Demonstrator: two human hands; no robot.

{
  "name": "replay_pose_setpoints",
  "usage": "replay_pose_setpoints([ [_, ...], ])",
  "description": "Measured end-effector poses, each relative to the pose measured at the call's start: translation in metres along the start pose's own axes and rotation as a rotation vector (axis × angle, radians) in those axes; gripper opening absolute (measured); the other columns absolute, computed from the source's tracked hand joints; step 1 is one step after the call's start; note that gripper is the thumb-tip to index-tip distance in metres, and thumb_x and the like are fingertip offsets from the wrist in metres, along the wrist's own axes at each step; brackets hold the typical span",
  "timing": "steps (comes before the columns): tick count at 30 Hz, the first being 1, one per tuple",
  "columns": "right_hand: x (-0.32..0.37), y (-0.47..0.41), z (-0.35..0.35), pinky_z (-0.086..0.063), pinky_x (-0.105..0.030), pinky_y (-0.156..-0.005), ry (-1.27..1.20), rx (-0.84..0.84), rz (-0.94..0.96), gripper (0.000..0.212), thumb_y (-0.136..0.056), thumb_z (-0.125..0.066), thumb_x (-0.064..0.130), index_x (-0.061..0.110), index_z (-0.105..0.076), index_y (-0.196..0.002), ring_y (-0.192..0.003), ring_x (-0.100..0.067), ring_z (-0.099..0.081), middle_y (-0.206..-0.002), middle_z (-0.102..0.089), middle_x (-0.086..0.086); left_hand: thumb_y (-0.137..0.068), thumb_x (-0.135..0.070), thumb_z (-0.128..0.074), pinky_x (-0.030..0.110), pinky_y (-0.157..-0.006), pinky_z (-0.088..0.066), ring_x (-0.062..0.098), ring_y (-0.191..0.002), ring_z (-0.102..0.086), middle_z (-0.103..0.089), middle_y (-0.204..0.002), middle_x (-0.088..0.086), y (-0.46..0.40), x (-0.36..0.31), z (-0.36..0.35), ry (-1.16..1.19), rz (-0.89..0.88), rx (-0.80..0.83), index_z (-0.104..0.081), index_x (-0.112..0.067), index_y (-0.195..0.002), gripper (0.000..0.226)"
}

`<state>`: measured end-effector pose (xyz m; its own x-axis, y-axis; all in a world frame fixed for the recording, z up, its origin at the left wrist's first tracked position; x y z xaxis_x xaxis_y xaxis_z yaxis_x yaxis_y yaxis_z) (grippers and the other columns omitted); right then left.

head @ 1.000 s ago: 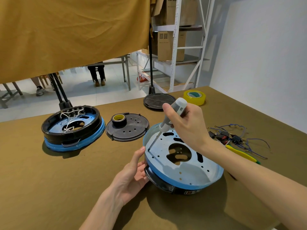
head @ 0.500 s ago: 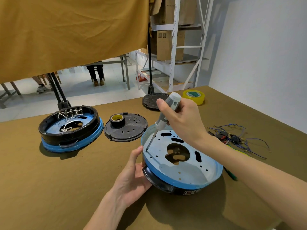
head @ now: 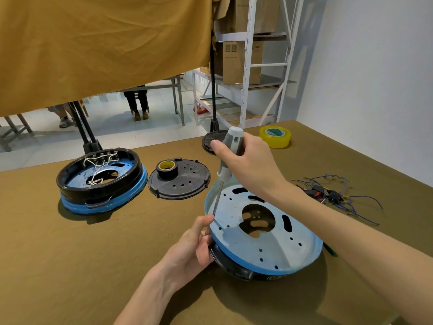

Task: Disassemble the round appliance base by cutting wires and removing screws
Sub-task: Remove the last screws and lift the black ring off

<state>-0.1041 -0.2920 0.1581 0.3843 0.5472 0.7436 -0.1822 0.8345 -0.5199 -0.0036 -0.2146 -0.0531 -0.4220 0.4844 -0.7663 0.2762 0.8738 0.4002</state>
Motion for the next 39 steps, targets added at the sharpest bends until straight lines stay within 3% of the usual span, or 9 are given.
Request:
replay_pose_setpoints([
  [3,0.001,-0.003,-0.002,-0.060,-0.029,-0.067,-0.163,0.028,-0.032,0.031,-0.094,-0.073,0.023,0.013,-0.053,-0.115,-0.078,-0.020,-0.067,-0.093,-0.064,-0.008,-0.075,-0.047,-0.074,0.045,-0.110,-0.050,0.029,-0.125,-0.065,-0.070,-0.131,0.012,-0.002,-0.001,0.000,-0.032,-0.028,0.019,-0.049,-0.021,-0.139,0.073],
  [6,0.002,0.000,-0.014,-0.059,-0.030,-0.064,-0.436,0.098,-0.086,0.021,-0.096,-0.067,0.005,0.011,-0.053,-0.111,-0.064,-0.021,-0.064,-0.084,-0.060,-0.016,-0.069,-0.049,-0.078,0.046,-0.114,-0.046,0.029,-0.129,-0.062,-0.070,-0.132,0.010,-0.005,0.002,0.003,-0.042,-0.044,0.010,-0.049,-0.025,-0.137,0.078],
  [13,0.003,0.009,-0.025,-0.035,-0.029,-0.041,-0.673,-0.108,-0.177,0.046,-0.101,-0.063,0.036,0.000,-0.050,-0.077,-0.043,-0.020,-0.038,-0.062,-0.045,-0.017,-0.068,-0.052,-0.080,0.037,-0.098,-0.058,0.027,-0.127,-0.064,-0.069,-0.133,0.010,-0.010,0.008,0.008,-0.027,-0.044,-0.028,-0.052,-0.023,-0.135,0.078],
  [18,0.017,0.005,-0.045,-0.026,-0.025,-0.040,-0.734,0.175,-0.121,0.043,-0.098,-0.059,0.030,0.007,-0.045,-0.065,-0.035,-0.019,-0.029,-0.047,-0.038,-0.006,-0.066,-0.053,-0.082,0.040,-0.105,-0.054,0.025,-0.125,-0.065,-0.072,-0.129,0.007,-0.012,0.010,0.010,-0.039,-0.042,-0.034,-0.053,-0.024,-0.134,0.079],
  [22,0.023,0.002,-0.058,-0.035,-0.027,-0.045,-0.726,0.438,-0.126,0.039,-0.098,-0.057,0.027,0.010,-0.043,-0.066,-0.041,-0.023,-0.031,-0.051,-0.036,-0.010,-0.052,-0.060,-0.090,0.044,-0.113,-0.047,0.027,-0.132,-0.058,-0.066,-0.138,0.009,-0.009,0.008,0.009,-0.043,-0.055,-0.037,-0.050,-0.022,-0.138,0.102],
  [27,0.003,-0.005,-0.051,-0.055,-0.040,-0.077,-0.663,0.195,-0.189,0.042,-0.077,-0.077,0.052,0.015,-0.060,-0.076,-0.061,-0.026,-0.059,-0.062,-0.059,-0.011,-0.058,-0.066,-0.085,0.049,-0.117,-0.042,0.031,-0.135,-0.054,-0.060,-0.143,0.012,-0.007,0.007,0.008,-0.013,-0.061,-0.048,-0.044,-0.019,-0.144,0.106],
  [31,-0.006,-0.002,-0.050,-0.060,-0.033,-0.067,-0.674,0.167,-0.187,0.047,-0.067,-0.077,0.059,0.015,-0.062,-0.076,-0.057,-0.018,-0.065,-0.067,-0.063,-0.017,-0.073,-0.057,-0.072,0.046,-0.115,-0.044,0.031,-0.135,-0.053,-0.058,-0.145,0.012,-0.008,0.008,0.008,-0.005,-0.060,-0.053,-0.041,-0.020,-0.147,0.088],
  [35,0.002,0.005,-0.062,-0.060,-0.033,-0.066,-0.814,0.378,-0.192,0.058,-0.072,-0.075,0.065,0.010,-0.063,-0.086,-0.059,-0.017,-0.065,-0.073,-0.069,-0.005,-0.059,-0.069,-0.085,0.044,-0.114,-0.046,0.029,-0.133,-0.057,-0.061,-0.143,0.011,-0.007,0.007,0.007,-0.044,-0.067,-0.043,-0.046,-0.021,-0.140,0.102],
  [39,0.011,0.012,-0.076,-0.044,-0.028,-0.057,-1.022,0.537,-0.260,0.052,-0.102,-0.045,0.056,0.013,-0.063,-0.081,-0.054,-0.014,-0.045,-0.061,-0.052,0.000,-0.042,-0.066,-0.094,0.050,-0.119,-0.040,0.030,-0.133,-0.058,-0.066,-0.138,0.012,-0.007,0.007,0.004,-0.064,-0.087,0.014,-0.050,-0.018,-0.140,0.119],
])
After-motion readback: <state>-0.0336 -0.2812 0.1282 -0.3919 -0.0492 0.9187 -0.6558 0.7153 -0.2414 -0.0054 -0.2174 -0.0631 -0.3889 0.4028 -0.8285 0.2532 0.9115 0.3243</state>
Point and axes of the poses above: each hand's wrist, its own y-axis away from the middle knuckle, its own z-axis out of the back of the hand, x = y × z, the point moved 10 cm from there along -y, towards the middle knuckle
